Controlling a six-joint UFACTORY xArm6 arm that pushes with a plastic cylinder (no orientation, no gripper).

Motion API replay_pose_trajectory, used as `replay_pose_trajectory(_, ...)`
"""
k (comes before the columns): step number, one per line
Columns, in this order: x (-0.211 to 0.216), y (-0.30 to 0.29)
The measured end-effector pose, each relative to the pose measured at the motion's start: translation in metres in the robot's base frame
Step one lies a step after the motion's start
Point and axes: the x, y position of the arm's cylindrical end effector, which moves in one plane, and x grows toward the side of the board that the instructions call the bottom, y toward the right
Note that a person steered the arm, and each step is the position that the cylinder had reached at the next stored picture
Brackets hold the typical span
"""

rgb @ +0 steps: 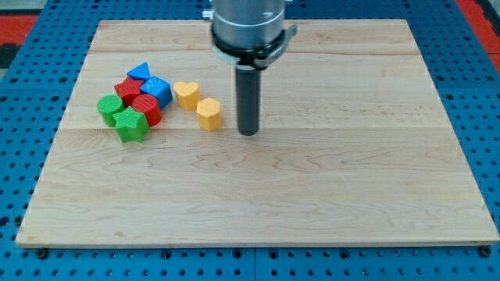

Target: Move the yellow blocks to the right side of the blue cube

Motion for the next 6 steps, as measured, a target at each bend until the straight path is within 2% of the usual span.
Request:
replay_pose_trajectory(2, -0.015, -0.098)
replay_pose_trajectory(3, -0.013, -0.101)
replay_pose_trajectory(5, 0.009, -0.015)
replay_pose_trajectory(6, 0.009, 0.011)
